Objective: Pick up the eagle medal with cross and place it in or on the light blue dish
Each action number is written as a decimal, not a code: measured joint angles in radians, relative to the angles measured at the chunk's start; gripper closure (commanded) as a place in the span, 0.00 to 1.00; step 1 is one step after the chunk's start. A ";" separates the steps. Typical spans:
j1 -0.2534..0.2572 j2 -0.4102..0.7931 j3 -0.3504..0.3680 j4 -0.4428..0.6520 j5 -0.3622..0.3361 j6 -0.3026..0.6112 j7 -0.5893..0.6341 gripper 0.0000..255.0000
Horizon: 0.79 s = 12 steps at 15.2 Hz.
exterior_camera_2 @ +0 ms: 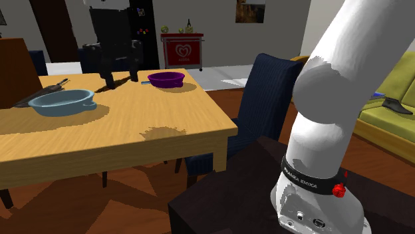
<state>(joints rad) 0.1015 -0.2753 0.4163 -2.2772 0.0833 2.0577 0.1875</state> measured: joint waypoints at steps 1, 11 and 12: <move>-0.005 0.044 0.011 0.046 -0.018 -0.005 0.017 1.00; 0.002 0.481 0.035 0.525 -0.219 -0.090 0.126 1.00; 0.012 0.528 0.033 0.587 -0.240 -0.109 0.135 1.00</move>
<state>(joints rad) 0.1139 0.2529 0.4489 -1.6905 -0.1566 1.9485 0.3227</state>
